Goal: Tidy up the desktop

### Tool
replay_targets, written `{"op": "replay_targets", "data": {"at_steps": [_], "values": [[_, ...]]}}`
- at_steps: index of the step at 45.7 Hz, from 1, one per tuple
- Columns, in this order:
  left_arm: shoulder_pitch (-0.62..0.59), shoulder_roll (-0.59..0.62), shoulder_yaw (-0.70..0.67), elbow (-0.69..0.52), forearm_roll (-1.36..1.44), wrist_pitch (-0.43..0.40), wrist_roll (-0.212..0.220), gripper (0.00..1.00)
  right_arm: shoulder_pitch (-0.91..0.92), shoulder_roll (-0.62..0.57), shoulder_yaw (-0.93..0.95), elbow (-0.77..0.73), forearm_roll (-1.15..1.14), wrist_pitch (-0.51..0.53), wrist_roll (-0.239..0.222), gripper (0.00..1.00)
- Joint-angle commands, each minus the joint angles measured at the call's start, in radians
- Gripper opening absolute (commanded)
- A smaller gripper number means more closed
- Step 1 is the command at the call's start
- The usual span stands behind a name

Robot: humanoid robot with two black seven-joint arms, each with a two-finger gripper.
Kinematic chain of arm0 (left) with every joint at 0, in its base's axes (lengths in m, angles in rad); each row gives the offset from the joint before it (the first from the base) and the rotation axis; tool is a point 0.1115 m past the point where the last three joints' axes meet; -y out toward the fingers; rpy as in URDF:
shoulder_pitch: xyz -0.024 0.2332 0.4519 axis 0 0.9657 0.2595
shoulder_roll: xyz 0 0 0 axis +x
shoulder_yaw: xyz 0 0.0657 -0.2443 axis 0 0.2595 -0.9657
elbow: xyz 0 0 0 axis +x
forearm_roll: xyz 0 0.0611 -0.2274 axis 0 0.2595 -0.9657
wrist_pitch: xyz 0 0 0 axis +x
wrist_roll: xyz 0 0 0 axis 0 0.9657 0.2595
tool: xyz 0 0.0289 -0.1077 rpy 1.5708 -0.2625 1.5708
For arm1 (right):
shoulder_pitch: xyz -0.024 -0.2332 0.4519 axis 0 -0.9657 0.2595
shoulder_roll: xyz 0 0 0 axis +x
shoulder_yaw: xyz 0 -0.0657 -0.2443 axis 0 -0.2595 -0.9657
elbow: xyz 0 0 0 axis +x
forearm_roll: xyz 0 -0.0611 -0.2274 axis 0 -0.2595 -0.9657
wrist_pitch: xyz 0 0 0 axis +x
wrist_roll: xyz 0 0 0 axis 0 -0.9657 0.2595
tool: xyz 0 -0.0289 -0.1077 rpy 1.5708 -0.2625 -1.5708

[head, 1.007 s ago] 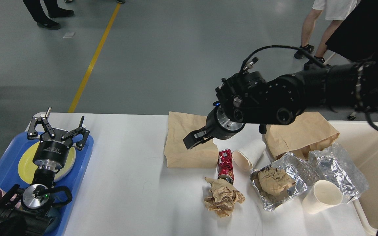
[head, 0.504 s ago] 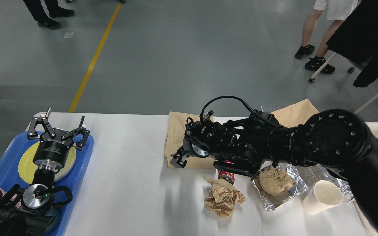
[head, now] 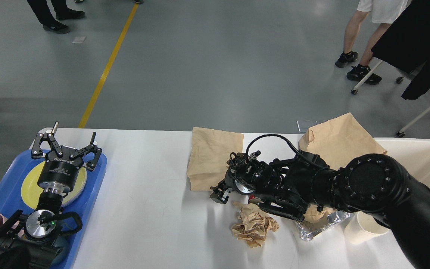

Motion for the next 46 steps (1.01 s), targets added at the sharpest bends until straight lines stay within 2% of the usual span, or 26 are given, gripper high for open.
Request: {"op": "replay_targets", "data": {"at_steps": [1, 11, 13, 18, 24, 27, 28, 46], "values": [[0.0, 0.0, 0.0, 0.0, 0.0, 0.0, 0.0, 0.97, -0.044, -0.001, 0.0, -0.043, 0.002, -0.027, -0.003, 0.93], [0.0, 0.0, 0.0, 0.0, 0.0, 0.0, 0.0, 0.97, -0.054, -0.003, 0.0, -0.056, 0.01, -0.055, -0.008, 0.89], [0.0, 0.0, 0.0, 0.0, 0.001, 0.0, 0.0, 0.97, -0.054, -0.003, 0.0, -0.056, 0.014, -0.055, -0.008, 0.79], [0.0, 0.0, 0.0, 0.0, 0.0, 0.0, 0.0, 0.97, -0.054, -0.003, 0.0, -0.056, 0.043, -0.055, -0.009, 0.46], [0.0, 0.0, 0.0, 0.0, 0.0, 0.0, 0.0, 0.97, -0.055, -0.003, 0.0, -0.057, 0.06, -0.055, -0.009, 0.28], [0.0, 0.0, 0.0, 0.0, 0.001, 0.0, 0.0, 0.97, -0.06, -0.003, 0.0, -0.057, 0.068, -0.054, -0.012, 0.05], [0.0, 0.0, 0.0, 0.0, 0.0, 0.0, 0.0, 0.97, -0.06, -0.003, 0.0, -0.057, 0.075, -0.054, -0.012, 0.0], [0.0, 0.0, 0.0, 0.0, 0.001, 0.0, 0.0, 0.97, -0.058, -0.007, 0.0, -0.056, 0.187, -0.057, -0.025, 0.0]]}}
